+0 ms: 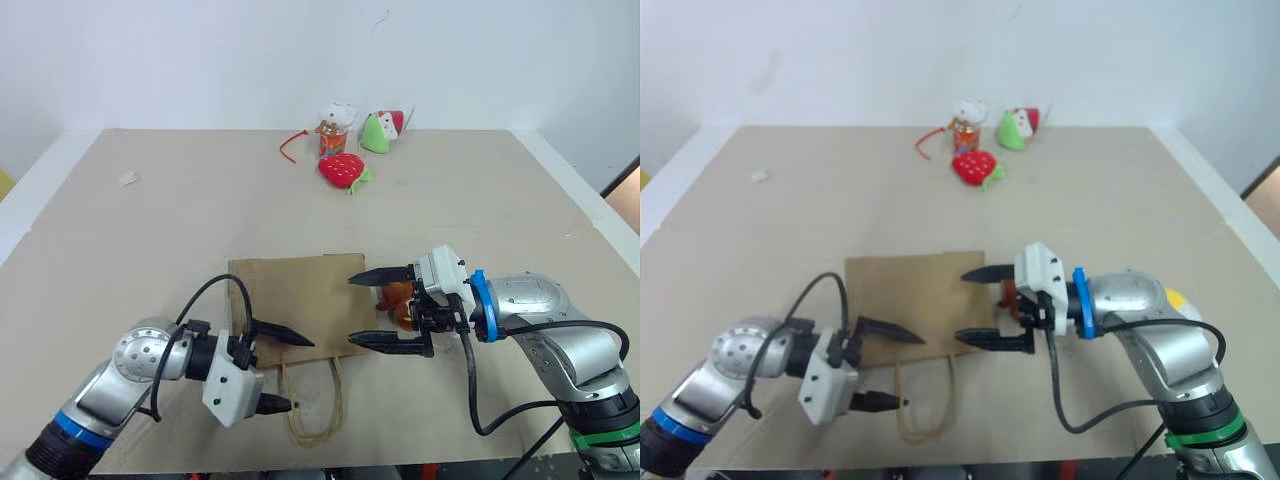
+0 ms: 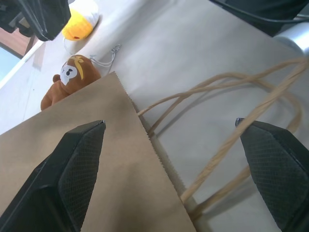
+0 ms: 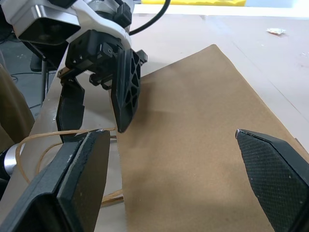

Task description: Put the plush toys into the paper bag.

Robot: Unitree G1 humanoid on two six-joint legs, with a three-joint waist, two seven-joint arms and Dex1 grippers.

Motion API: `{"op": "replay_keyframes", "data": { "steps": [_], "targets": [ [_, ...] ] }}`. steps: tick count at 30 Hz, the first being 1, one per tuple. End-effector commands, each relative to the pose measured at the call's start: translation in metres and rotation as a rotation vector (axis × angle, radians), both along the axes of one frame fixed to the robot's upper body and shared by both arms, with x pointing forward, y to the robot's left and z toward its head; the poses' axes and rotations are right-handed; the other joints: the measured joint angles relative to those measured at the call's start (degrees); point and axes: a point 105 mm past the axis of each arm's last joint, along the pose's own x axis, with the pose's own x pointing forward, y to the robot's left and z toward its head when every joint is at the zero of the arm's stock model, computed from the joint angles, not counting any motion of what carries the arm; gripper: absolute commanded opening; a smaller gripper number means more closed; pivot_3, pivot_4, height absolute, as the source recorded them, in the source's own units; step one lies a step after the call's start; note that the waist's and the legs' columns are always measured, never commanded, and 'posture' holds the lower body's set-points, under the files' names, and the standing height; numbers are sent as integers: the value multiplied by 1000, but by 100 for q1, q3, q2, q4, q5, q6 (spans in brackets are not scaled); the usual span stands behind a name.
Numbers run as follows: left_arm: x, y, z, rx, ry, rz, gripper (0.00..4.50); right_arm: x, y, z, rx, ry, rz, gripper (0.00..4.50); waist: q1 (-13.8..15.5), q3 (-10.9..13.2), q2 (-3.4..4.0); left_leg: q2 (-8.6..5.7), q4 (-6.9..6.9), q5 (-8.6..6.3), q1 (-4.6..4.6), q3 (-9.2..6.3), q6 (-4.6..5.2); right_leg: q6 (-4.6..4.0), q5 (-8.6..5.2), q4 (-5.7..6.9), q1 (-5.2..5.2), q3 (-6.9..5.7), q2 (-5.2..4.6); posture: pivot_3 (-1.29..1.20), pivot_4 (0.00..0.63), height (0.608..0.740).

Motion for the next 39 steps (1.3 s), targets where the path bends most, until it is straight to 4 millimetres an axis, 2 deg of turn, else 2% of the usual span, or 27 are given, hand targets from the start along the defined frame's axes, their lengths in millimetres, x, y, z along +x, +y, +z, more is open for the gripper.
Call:
{"op": "replay_keyframes", "data": {
  "steps": [1, 2, 6, 8, 11, 14, 17, 21, 26, 31, 32, 33, 36, 37, 38, 39],
  "targets": [
    [-1, -6, 2, -12, -28, -51, 3142, -3, -1, 10, 9, -59, -5, 4500, 2, 0, 0, 0, 0, 0, 0, -1, 0, 0, 0, 0, 1, 0, 0, 0, 150, 740],
    [0, -6, 2, -13, -26, -51, 2985, -3, -1, 10, 10, -59, -5, 4500, 4, 0, 0, 0, 0, 0, 0, -1, 0, 0, 0, 0, 1, 0, 0, 0, 150, 740],
    [6, 0, 0, -43, 22, -7, 1809, -11, 1, 19, 64, -17, 36, 4500, 0, 0, 0, 0, 4, 0, -1, 0, 0, 1, 1, 0, 0, 1, 0, 0, 150, 740],
    [12, 6, 1, -46, 35, 19, 908, -19, 2, 22, 68, 16, 78, 4500, 1, 0, 0, 0, 4, 0, -1, -1, 0, 2, 1, 2, 1, 0, 0, 0, 150, 740],
    [23, 14, 8, -71, 60, 79, 135, -29, 2, 24, 56, 53, 128, 4500, 1, 0, 0, 2, 6, 0, -1, -2, 0, 2, 1, 2, 1, -1, -1, 0, 150, 740],
    [41, 20, 25, -149, 101, 172, 135, -34, 2, 30, 40, 53, 153, 4500, 1, 0, 0, 3, 8, 0, -1, -3, 0, 1, 1, 2, 2, -2, -7, 0, 150, 740],
    [68, 25, 58, -285, 110, 282, 135, -35, 1, 38, 27, 56, 161, 4500, 2, 0, 0, 3, 10, 0, -3, -4, 0, 1, 1, 2, 1, -4, -8, 0, 150, 740],
    [86, 19, 95, -409, 89, 332, 135, -32, 3, 35, 16, 76, 137, 4500, 9, 2, -1, 4, 29, 0, -9, -5, 1, 6, 4, 5, 4, -14, -3, 0, 150, 740],
    [93, 9, 110, -491, 123, 379, 135, -11, 6, 25, 54, 62, 2, 4500, -9, 1, -3, -3, 29, 0, -14, -5, 7, 36, 21, 4, 5, -3, -1, 0, 150, 740],
    [96, 6, 113, -537, 148, 442, 0, 12, 11, 23, 126, 53, -118, 3279, -4, 1, -4, 0, 29, 0, -28, -15, 6, 36, 21, 7, -6, -6, 7, 0, 150, 740],
    [98, 7, 115, -557, 157, 461, 0, 14, 12, 22, 133, 53, -128, 2656, -4, 1, -4, -1, 30, 1, -29, -15, 6, 36, 22, 7, -6, -6, 6, 0, 150, 740],
    [100, 7, 117, -579, 166, 480, 0, 16, 12, 22, 138, 53, -138, 2638, -4, 1, -4, -2, 31, 1, -29, -15, 6, 37, 23, 8, -6, -5, 5, 0, 150, 740],
    [100, 4, 120, -604, 181, 496, 0, 19, 13, 20, 147, 53, -161, 1369, -4, 1, -4, -4, 33, 1, -30, -13, 6, 41, 25, 7, -5, -3, 4, 0, 150, 740],
    [100, 3, 120, -607, 182, 499, 0, 21, 13, 19, 151, 52, -169, 1369, -4, 1, -4, -4, 33, 1, -30, -13, 6, 41, 25, 7, -5, -3, 4, 0, 150, 740],
    [100, 3, 120, -607, 182, 502, 0, 22, 13, 19, 154, 49, -178, 773, -4, 1, -4, -4, 33, 1, -30, -13, 6, 41, 25, 7, -5, -3, 4, 0, 150, 740],
    [100, 2, 121, -608, 183, 505, 0, 24, 14, 18, 158, 45, -188, 363, -4, 1, -4, -4, 33, 1, -31, -14, 6, 40, 24, 7, -5, -3, 5, 0, 150, 740]
  ]
}}
